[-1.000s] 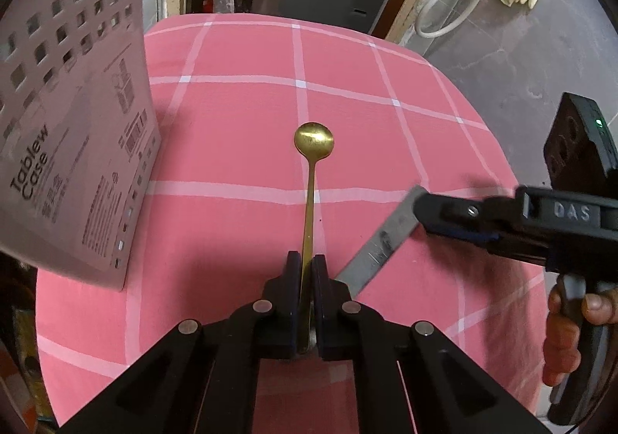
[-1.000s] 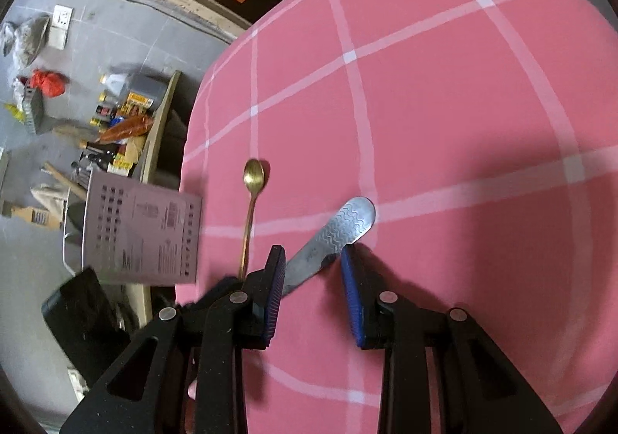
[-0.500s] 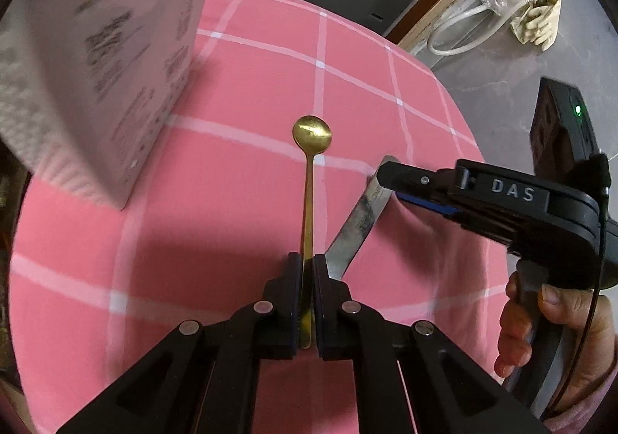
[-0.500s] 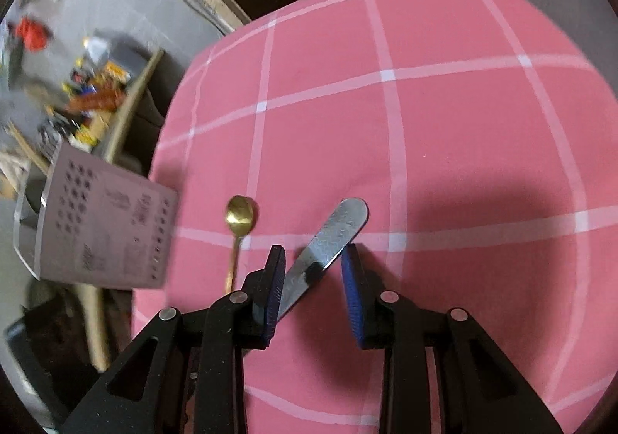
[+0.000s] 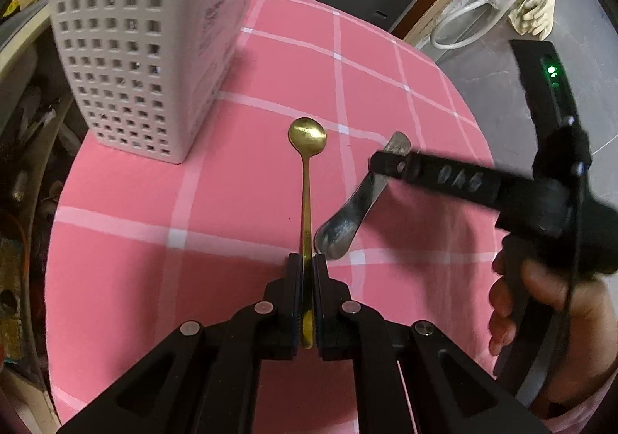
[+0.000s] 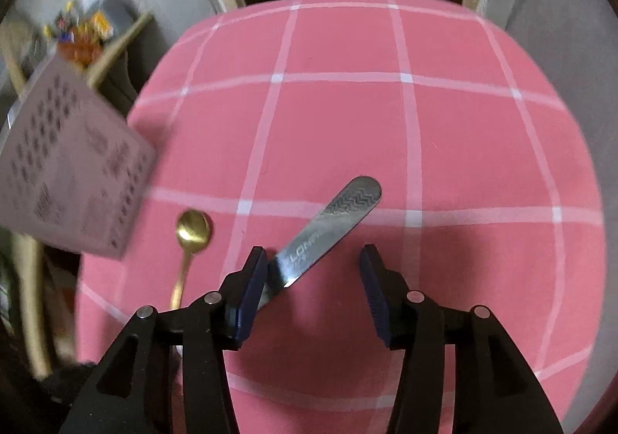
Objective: Organize utensils
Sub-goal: 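Close the right gripper on the butter knife blade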
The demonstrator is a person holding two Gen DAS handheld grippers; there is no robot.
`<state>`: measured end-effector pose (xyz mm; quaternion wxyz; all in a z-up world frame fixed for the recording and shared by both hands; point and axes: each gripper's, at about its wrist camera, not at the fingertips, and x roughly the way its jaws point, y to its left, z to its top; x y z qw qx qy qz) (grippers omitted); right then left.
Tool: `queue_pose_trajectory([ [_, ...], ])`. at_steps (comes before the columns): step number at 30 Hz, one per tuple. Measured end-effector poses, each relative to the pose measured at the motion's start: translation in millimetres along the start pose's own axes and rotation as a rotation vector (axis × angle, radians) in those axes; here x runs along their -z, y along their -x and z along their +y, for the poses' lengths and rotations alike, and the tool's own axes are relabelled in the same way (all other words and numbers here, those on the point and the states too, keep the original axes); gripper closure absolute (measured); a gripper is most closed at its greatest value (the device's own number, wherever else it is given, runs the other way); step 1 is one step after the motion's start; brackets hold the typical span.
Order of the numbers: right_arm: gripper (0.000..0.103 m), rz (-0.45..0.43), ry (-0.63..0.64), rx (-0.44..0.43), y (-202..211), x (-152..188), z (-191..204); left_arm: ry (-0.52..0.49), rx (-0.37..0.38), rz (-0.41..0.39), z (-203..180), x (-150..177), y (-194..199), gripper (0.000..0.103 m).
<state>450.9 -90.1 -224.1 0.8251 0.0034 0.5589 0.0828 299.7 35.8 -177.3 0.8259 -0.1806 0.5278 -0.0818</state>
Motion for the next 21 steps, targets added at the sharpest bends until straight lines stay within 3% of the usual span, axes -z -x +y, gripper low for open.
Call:
queue_pose_trajectory([
  [9,0.057,0.081,0.012,-0.008,14,-1,-4,0.004,0.017,0.016,9,5,10,0.097],
  [12,0.057,0.086,-0.151,-0.098,19,-8,-18,0.016,0.018,0.015,16,12,19,0.097],
  [15,0.057,0.085,-0.214,-0.134,22,-16,-15,0.014,0.016,0.018,24,24,29,0.097],
  [18,0.055,0.080,-0.176,-0.059,22,-18,2,0.019,0.014,0.029,28,31,28,0.097],
  [21,0.046,0.082,-0.111,0.037,23,-14,16,0.033,0.023,0.022,32,38,32,0.097],
])
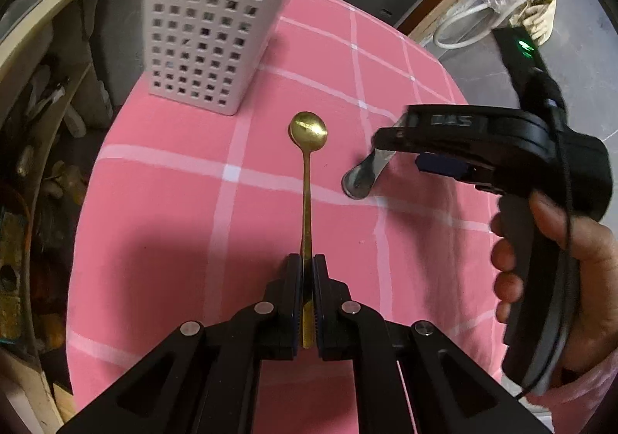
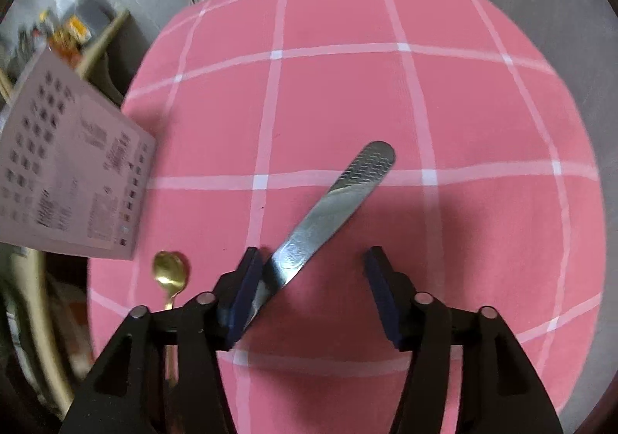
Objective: Organize utensils
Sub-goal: 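Close the right gripper on the butter knife blade, then lift the butter knife with the right gripper while the left gripper holds the gold spoon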
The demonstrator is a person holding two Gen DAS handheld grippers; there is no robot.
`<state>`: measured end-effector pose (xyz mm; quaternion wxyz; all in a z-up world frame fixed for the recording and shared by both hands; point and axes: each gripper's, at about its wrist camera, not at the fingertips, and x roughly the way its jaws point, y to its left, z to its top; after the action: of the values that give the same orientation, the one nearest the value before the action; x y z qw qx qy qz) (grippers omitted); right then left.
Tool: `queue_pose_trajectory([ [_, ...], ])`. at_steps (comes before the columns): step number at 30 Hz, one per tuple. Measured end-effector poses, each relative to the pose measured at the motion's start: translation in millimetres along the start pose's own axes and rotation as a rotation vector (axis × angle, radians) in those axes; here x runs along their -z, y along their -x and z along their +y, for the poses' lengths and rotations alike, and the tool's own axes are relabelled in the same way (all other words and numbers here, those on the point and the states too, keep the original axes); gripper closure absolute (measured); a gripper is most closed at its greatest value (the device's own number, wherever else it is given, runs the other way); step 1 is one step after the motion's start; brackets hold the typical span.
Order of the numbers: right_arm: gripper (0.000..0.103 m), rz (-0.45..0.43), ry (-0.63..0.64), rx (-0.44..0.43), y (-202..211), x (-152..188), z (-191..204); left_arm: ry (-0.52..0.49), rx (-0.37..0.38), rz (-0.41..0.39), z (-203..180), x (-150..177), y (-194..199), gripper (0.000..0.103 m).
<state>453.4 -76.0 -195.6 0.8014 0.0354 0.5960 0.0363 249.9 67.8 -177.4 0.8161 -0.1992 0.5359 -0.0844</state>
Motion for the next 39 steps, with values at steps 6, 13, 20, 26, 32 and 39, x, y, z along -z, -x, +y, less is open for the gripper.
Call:
queue_pose_trajectory([
  [6,0.042,0.031,0.073,0.087,5,-5,17,0.002,0.006,0.005,1,4,2,0.097],
  [13,0.044,0.092,0.151,0.124,24,-1,-1,0.000,0.021,0.021,1,0,2,0.097],
  [20,0.045,0.075,0.145,0.129,48,1,-17,-0.016,0.047,0.050,-11,-2,-6,0.097],
  [26,0.055,0.067,0.077,-0.010,72,18,-49,-0.056,0.066,0.079,-27,1,-14,0.097],
  [32,0.088,0.036,-0.022,-0.163,94,26,-87,-0.078,0.084,0.109,-38,0,-20,0.097],
  [39,0.101,0.121,-0.107,-0.332,116,56,-127,-0.099,0.123,0.186,-48,7,-23,0.097],
])
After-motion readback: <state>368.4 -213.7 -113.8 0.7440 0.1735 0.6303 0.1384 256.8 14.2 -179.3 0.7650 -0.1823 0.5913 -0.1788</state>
